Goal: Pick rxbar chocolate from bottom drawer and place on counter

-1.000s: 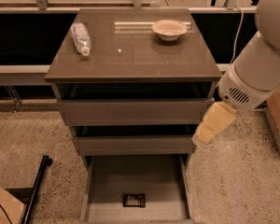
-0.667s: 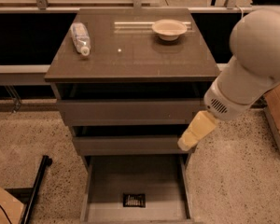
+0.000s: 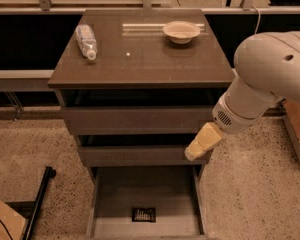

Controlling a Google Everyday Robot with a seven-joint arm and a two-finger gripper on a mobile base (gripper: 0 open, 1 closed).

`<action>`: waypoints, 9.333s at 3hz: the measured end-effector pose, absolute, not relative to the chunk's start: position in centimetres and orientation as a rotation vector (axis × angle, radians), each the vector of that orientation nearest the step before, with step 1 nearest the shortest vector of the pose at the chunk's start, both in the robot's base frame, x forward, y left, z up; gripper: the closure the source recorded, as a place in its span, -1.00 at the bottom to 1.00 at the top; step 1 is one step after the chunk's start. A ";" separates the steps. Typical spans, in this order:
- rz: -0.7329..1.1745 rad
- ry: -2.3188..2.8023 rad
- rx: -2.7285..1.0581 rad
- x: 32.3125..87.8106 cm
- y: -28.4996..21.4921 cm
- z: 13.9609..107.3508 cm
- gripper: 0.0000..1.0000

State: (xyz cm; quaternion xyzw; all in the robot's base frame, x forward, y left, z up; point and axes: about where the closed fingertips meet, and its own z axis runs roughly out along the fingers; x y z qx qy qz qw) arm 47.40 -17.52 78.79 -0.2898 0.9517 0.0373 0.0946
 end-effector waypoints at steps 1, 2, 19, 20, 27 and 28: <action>0.163 2.883 -0.720 48.5 -17.9 76.8 -1.00; 0.208 2.895 -0.614 50.5 -17.2 75.5 -1.00; 0.312 3.241 0.186 55.5 -6.4 37.4 -1.00; 0.385 3.248 0.252 54.8 -6.0 34.5 -1.00; 0.620 3.278 0.356 54.4 -0.1 24.4 -1.00; 0.678 3.291 0.321 54.3 1.2 23.6 -1.00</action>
Offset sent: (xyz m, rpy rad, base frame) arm 0.0564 0.0099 -0.0486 0.1198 0.0501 -0.2471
